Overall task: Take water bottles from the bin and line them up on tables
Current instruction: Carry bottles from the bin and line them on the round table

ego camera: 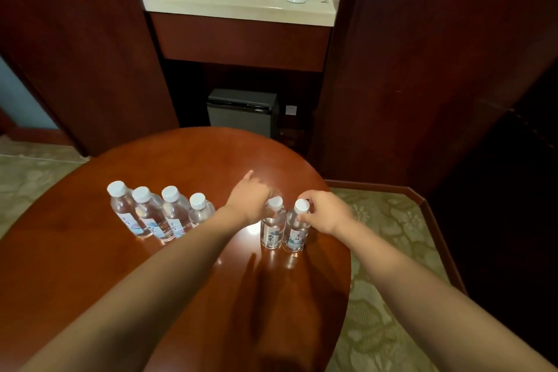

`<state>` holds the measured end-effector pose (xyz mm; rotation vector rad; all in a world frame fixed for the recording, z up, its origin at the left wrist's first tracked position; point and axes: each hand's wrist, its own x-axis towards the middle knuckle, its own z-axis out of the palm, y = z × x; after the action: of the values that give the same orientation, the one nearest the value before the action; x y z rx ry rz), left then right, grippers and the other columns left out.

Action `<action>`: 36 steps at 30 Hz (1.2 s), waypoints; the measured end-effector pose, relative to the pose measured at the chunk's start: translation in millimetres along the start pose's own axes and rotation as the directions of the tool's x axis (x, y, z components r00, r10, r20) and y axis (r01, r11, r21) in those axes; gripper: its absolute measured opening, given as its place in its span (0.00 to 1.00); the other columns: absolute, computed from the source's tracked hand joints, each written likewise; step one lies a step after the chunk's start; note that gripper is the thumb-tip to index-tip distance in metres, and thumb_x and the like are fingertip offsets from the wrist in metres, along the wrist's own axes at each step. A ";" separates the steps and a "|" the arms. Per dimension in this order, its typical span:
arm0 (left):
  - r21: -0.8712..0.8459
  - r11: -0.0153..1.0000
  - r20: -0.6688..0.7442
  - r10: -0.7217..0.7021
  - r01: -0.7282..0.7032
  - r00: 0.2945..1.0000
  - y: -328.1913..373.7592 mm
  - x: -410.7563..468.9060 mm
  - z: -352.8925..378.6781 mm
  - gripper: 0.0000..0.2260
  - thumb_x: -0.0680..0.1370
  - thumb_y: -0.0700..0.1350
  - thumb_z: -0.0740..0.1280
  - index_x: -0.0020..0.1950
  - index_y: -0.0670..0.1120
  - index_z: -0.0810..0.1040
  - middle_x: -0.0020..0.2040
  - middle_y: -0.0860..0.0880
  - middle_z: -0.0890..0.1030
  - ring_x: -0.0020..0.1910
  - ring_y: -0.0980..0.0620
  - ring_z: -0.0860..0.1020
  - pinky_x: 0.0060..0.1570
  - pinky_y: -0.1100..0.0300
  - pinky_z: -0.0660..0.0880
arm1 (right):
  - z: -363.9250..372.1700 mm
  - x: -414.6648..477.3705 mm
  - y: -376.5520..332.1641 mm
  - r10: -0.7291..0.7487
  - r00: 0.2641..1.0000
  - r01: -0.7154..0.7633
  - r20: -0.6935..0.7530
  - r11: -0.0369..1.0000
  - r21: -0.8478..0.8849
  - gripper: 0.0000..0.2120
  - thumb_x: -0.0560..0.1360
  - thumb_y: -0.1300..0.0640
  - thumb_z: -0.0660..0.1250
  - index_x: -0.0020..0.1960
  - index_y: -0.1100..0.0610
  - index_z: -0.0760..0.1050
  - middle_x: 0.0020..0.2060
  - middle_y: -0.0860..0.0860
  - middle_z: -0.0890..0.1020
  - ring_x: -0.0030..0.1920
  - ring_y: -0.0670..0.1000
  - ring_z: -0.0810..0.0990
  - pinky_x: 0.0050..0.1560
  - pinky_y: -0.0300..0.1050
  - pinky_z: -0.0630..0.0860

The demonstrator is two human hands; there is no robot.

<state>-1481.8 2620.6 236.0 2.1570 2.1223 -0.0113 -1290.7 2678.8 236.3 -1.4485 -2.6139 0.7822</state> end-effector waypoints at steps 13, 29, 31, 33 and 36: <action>0.184 0.980 0.050 0.068 -0.076 0.996 -19.6 -13.2 -14.6 0.18 0.73 0.58 0.70 0.58 0.51 0.82 0.63 0.50 0.79 0.71 0.52 0.66 0.75 0.45 0.34 | 18.8 4.3 -19.2 -0.015 0.999 0.020 -0.038 0.993 0.117 0.05 0.66 0.53 0.75 0.40 0.47 0.80 0.41 0.46 0.85 0.47 0.50 0.83 0.48 0.49 0.79; 0.221 0.975 0.053 -0.035 0.023 0.998 -56.5 -46.2 -28.1 0.18 0.74 0.56 0.70 0.64 0.57 0.78 0.60 0.55 0.81 0.72 0.53 0.66 0.68 0.47 0.26 | 45.2 10.4 -72.1 -0.047 0.998 0.050 -0.031 0.990 0.130 0.09 0.69 0.57 0.73 0.35 0.46 0.75 0.39 0.48 0.85 0.45 0.52 0.83 0.43 0.48 0.79; 0.238 0.971 0.058 -0.048 0.033 0.997 -61.0 -46.8 -27.4 0.19 0.74 0.57 0.70 0.64 0.56 0.78 0.60 0.54 0.80 0.72 0.53 0.66 0.67 0.47 0.26 | 46.9 11.4 -77.1 -0.047 0.998 0.051 -0.035 0.989 0.138 0.05 0.69 0.57 0.73 0.39 0.49 0.79 0.40 0.49 0.85 0.44 0.52 0.82 0.43 0.49 0.79; 0.247 0.968 0.070 -0.073 0.053 0.995 -68.7 -47.5 -25.2 0.19 0.74 0.58 0.70 0.63 0.55 0.79 0.61 0.54 0.80 0.72 0.52 0.66 0.67 0.46 0.26 | 50.1 15.3 -82.7 -0.051 0.998 0.057 -0.039 0.987 0.152 0.04 0.70 0.58 0.73 0.43 0.50 0.81 0.41 0.49 0.85 0.44 0.52 0.82 0.42 0.47 0.78; 0.248 0.966 0.071 -0.089 0.069 0.993 -73.0 -47.2 -24.6 0.18 0.74 0.58 0.70 0.62 0.54 0.80 0.61 0.54 0.80 0.71 0.52 0.66 0.68 0.46 0.27 | 49.7 15.9 -87.6 -0.073 0.997 0.078 -0.037 0.986 0.146 0.06 0.70 0.57 0.73 0.38 0.50 0.77 0.39 0.49 0.84 0.42 0.53 0.81 0.34 0.44 0.69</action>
<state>-1557.3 2576.7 258.9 2.1518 2.2632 -0.3830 -1382.0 2633.6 229.6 -1.3047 -2.5114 0.9134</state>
